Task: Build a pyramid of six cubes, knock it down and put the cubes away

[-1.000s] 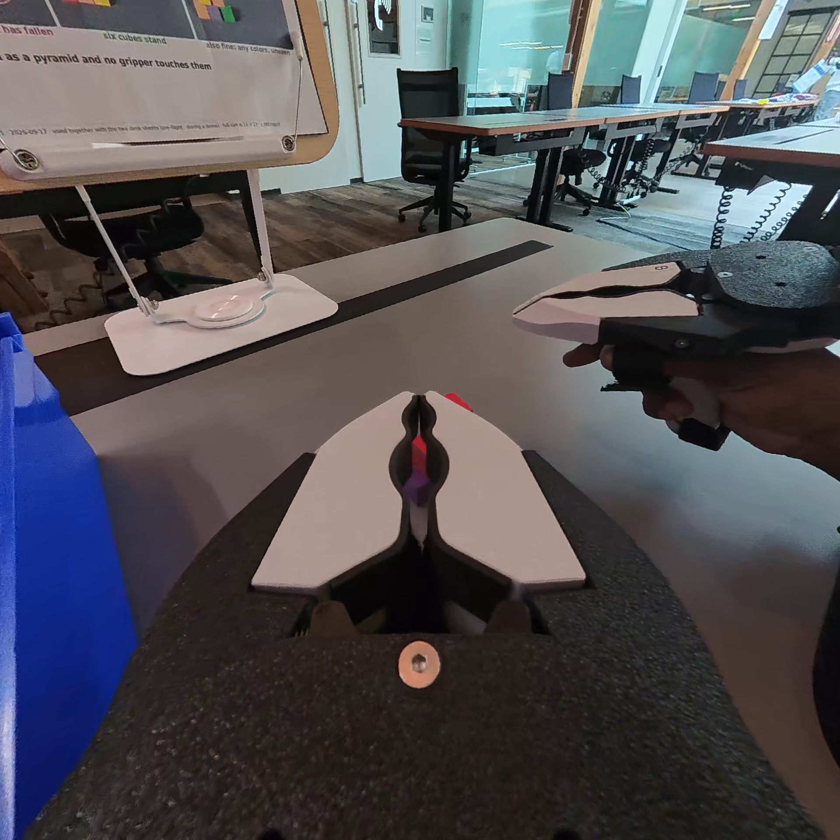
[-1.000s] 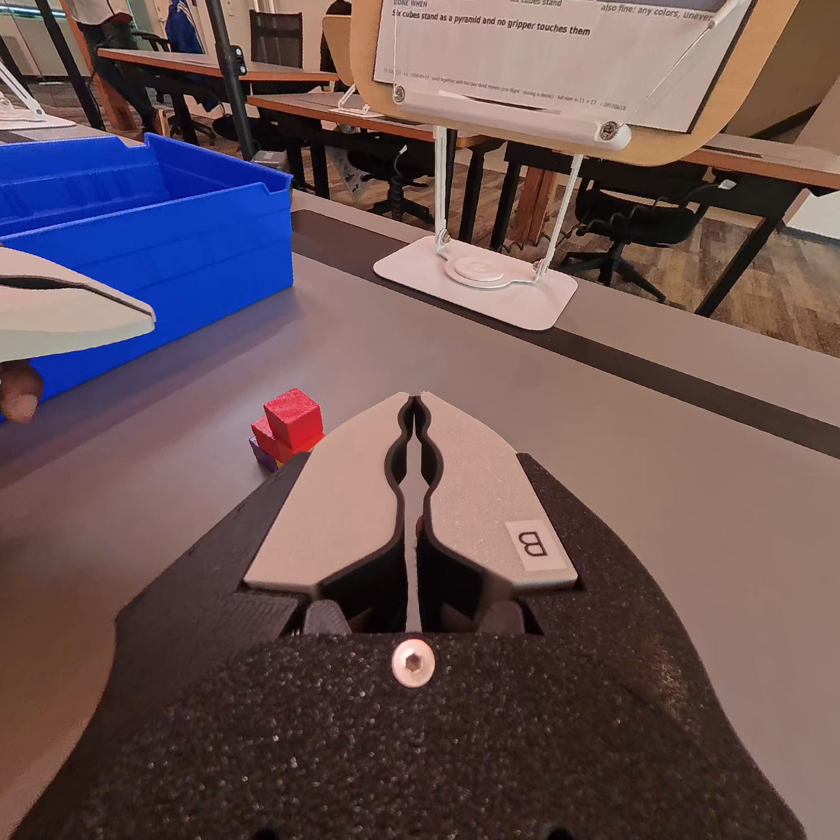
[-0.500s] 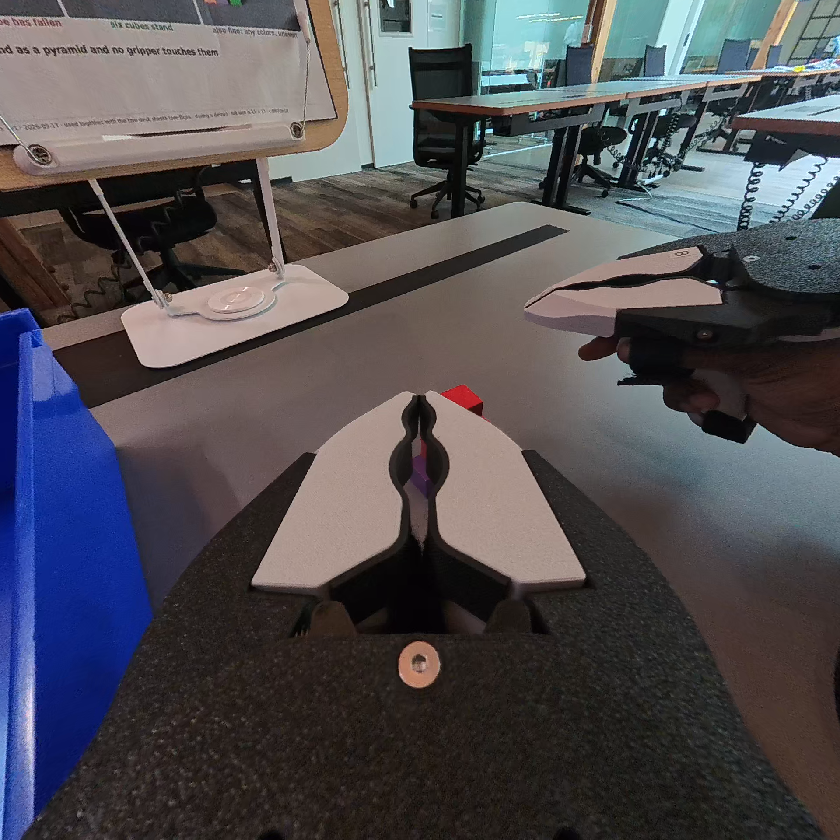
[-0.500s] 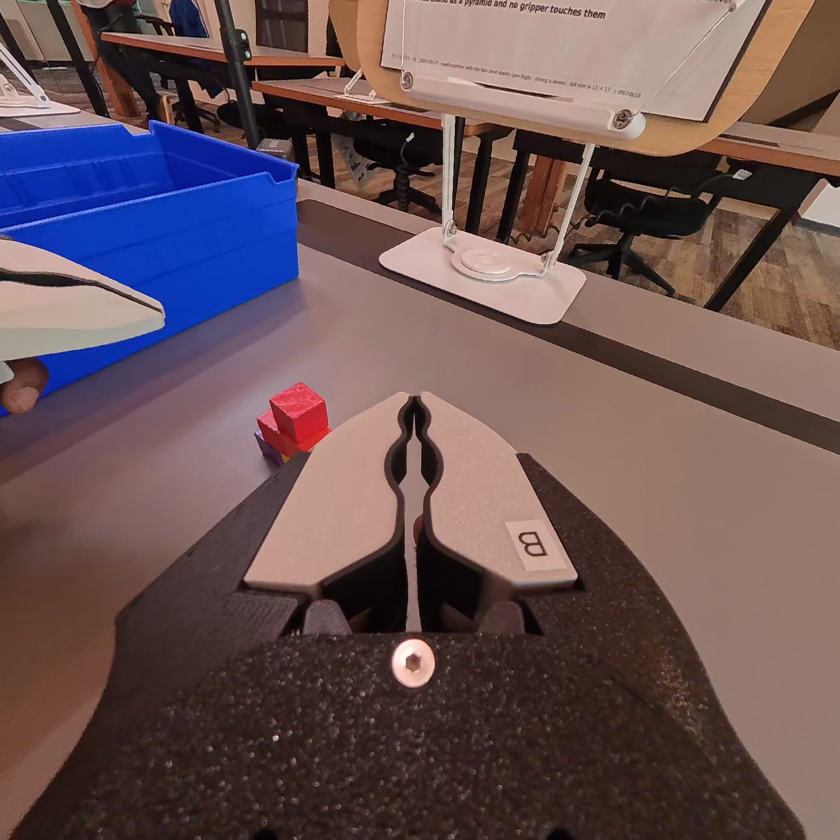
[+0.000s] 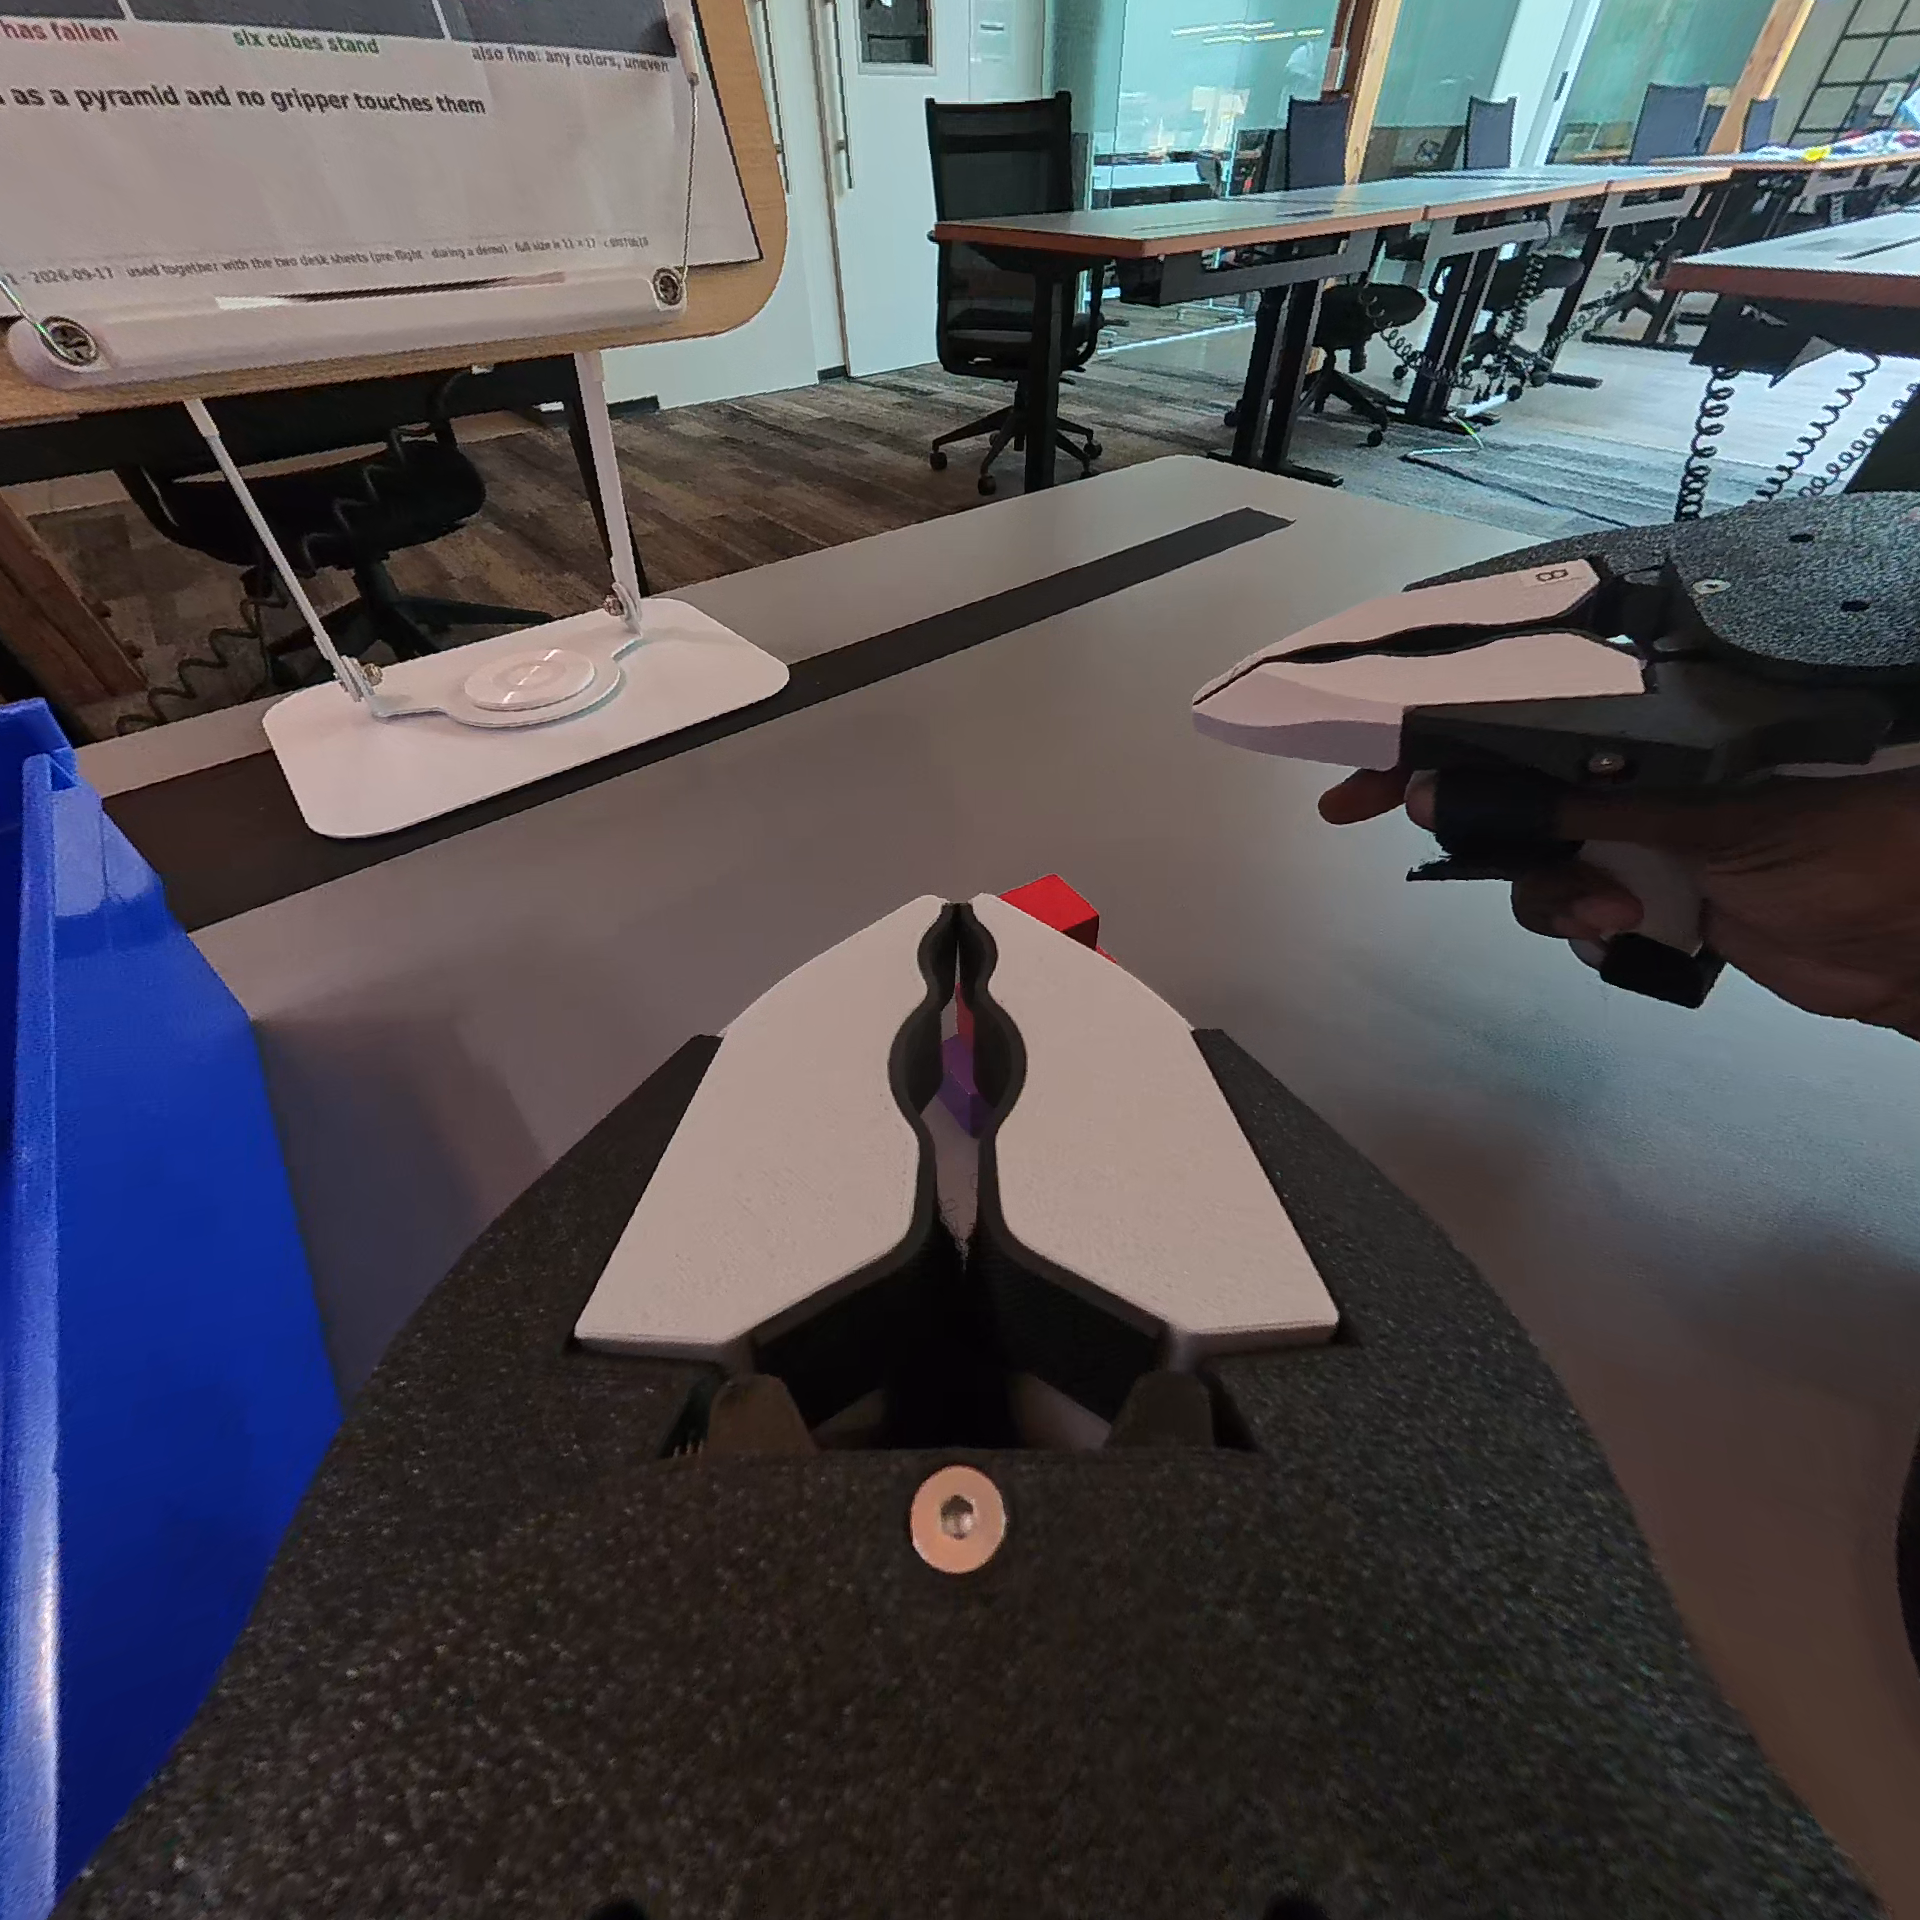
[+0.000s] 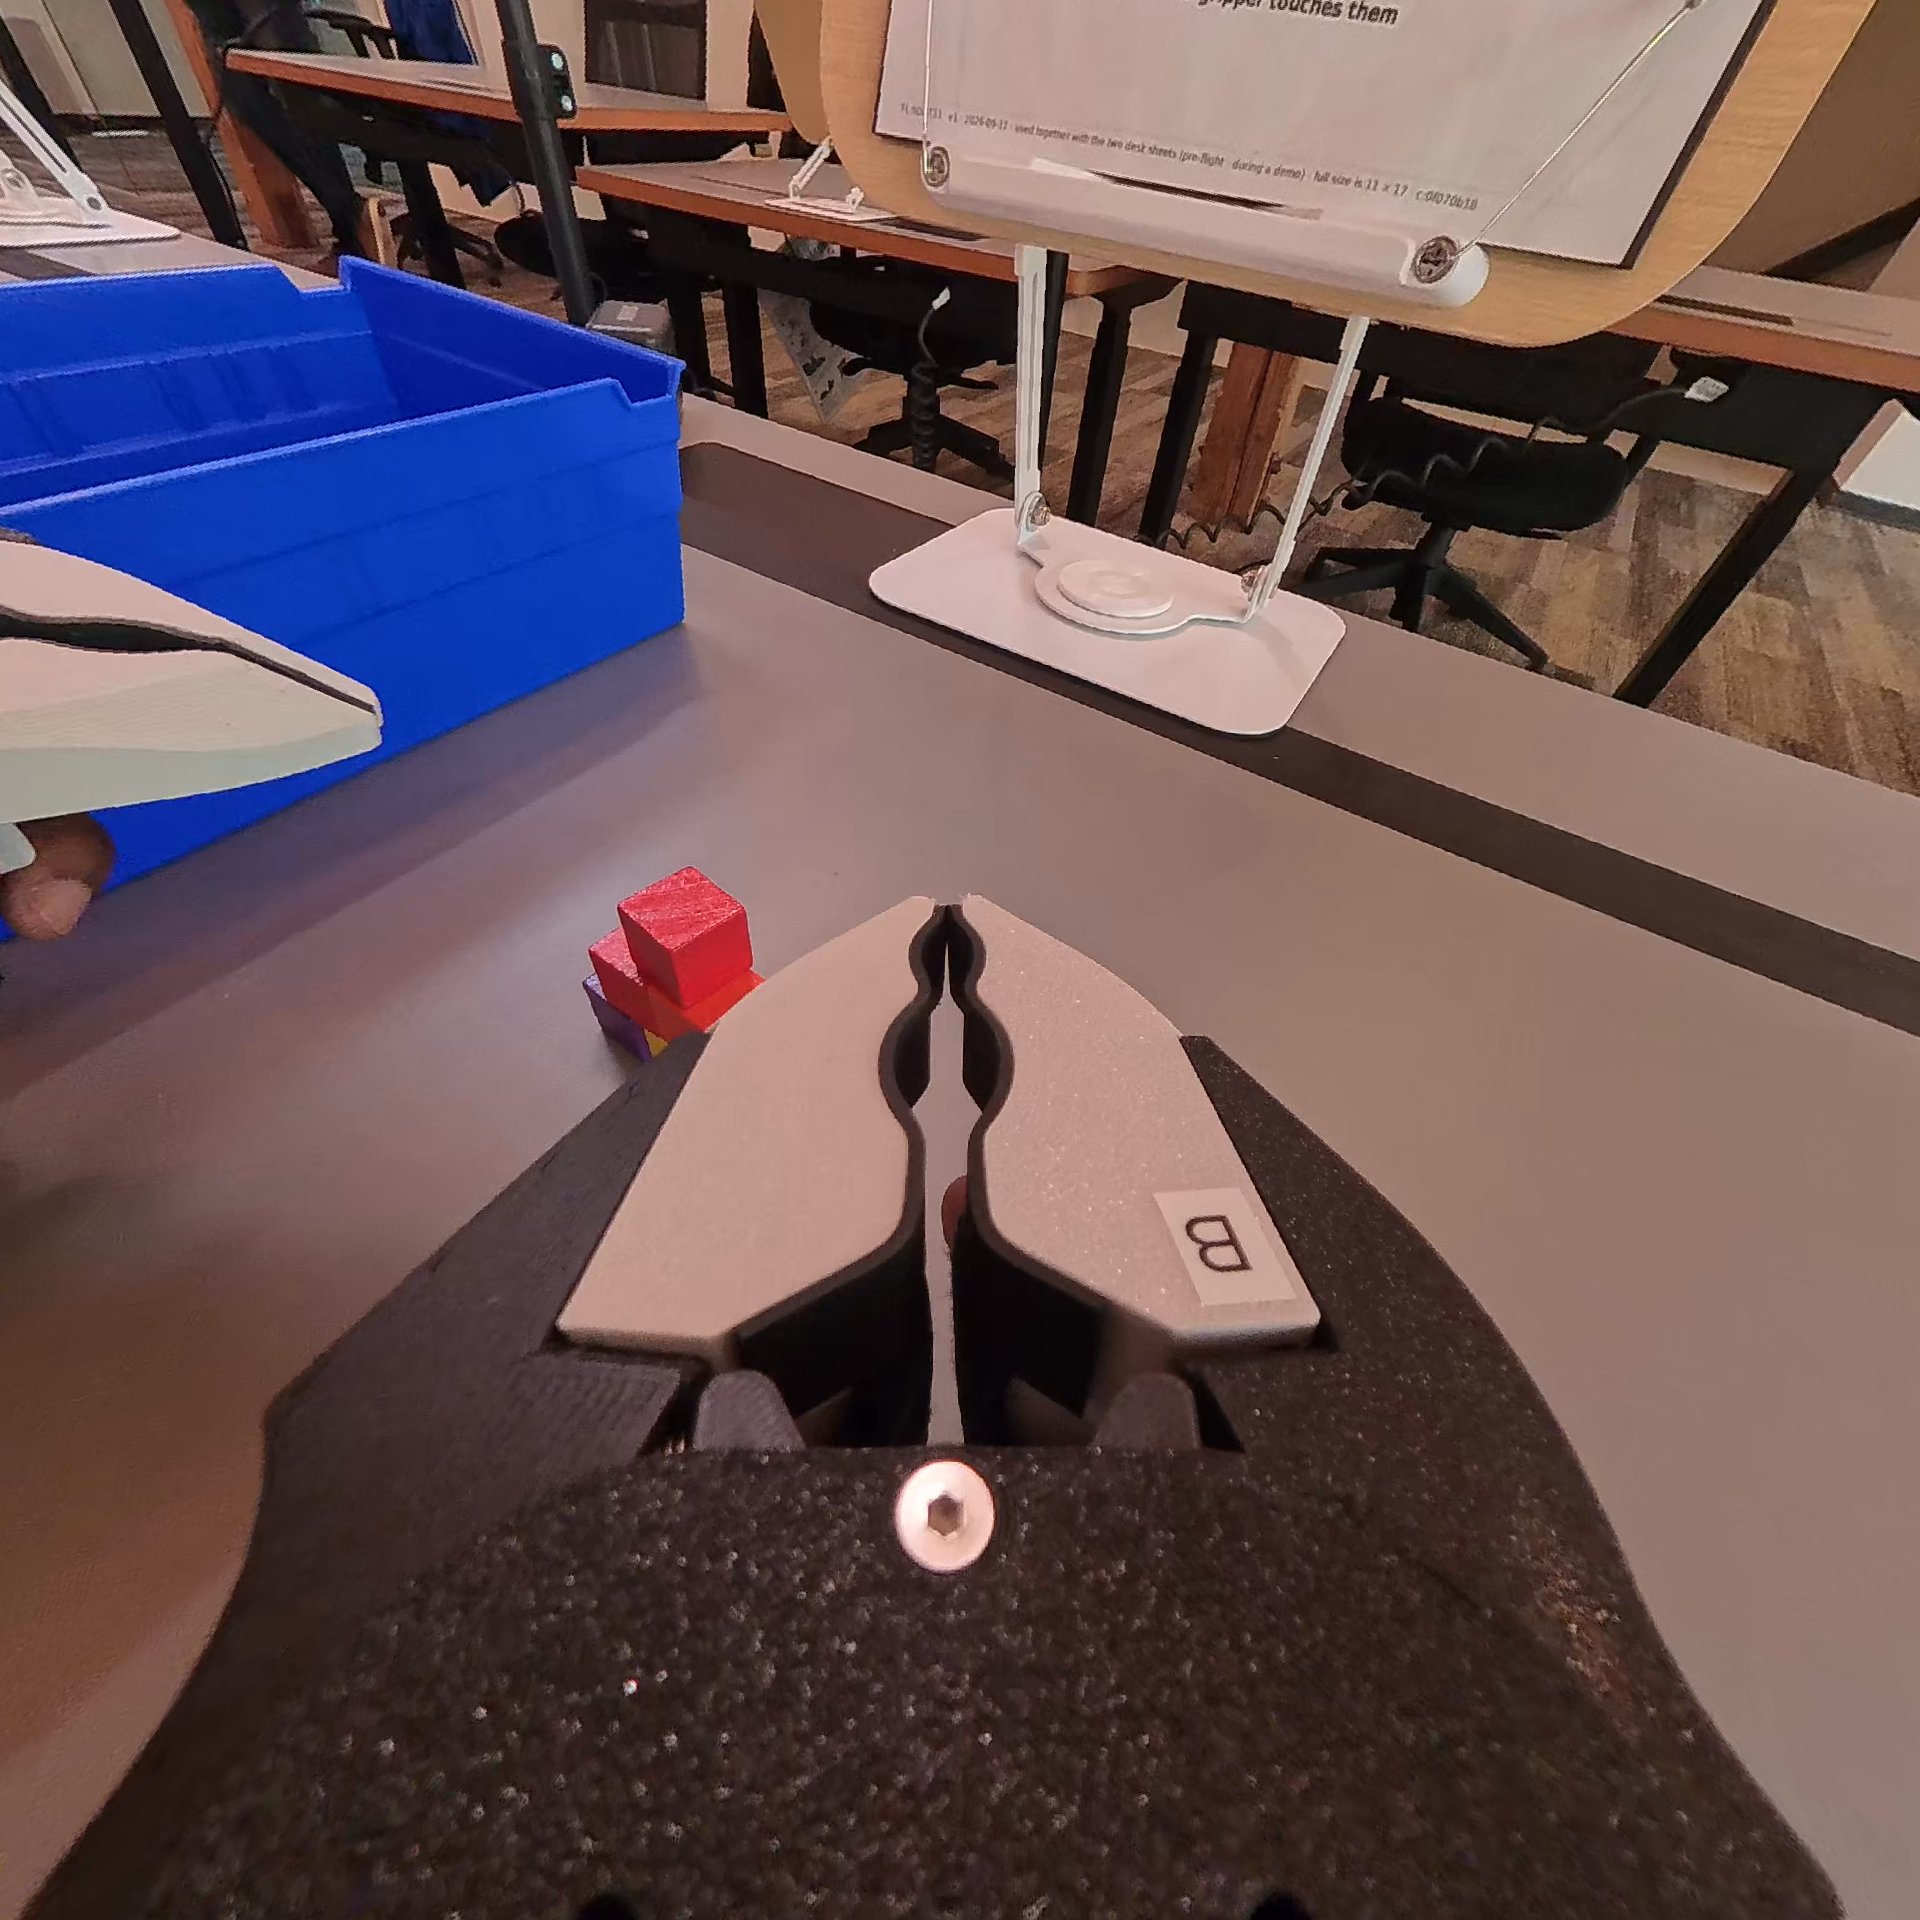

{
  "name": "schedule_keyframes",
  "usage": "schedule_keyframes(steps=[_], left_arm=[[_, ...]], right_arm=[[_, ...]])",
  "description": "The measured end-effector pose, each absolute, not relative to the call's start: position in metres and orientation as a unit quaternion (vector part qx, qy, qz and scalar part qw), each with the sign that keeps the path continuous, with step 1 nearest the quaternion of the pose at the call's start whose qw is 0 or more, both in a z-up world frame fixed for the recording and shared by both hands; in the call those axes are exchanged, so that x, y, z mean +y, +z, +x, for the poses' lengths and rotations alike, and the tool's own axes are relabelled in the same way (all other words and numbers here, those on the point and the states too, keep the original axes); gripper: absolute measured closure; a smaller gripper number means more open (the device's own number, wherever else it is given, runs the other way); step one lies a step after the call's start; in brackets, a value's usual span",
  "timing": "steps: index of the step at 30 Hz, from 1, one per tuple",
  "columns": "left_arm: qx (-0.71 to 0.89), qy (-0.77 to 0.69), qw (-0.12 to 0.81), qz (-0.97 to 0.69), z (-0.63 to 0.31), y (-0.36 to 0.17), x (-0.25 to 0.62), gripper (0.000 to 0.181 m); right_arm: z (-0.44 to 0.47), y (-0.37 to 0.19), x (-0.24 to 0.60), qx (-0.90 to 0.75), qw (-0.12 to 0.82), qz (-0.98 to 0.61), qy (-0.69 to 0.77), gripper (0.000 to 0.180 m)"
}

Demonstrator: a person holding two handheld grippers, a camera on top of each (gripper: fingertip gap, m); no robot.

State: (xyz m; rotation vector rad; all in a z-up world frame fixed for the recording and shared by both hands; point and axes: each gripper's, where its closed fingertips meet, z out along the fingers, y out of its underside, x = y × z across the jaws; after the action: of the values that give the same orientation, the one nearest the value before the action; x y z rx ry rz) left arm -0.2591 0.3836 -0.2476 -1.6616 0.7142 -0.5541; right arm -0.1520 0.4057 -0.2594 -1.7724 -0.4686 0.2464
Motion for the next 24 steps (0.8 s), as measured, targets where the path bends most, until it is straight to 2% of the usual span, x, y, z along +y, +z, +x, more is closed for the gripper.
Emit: schedule_keyframes(steps=[24], left_arm=[[0.305, -0.242, 0.581, -0.714, -0.2589, -0.2491, 0.3841, 0.181]], right_arm=[[-0.1531, -0.2618, 0.4053, -0.204, 0.595, -0.769, 0.108, 0.18]])
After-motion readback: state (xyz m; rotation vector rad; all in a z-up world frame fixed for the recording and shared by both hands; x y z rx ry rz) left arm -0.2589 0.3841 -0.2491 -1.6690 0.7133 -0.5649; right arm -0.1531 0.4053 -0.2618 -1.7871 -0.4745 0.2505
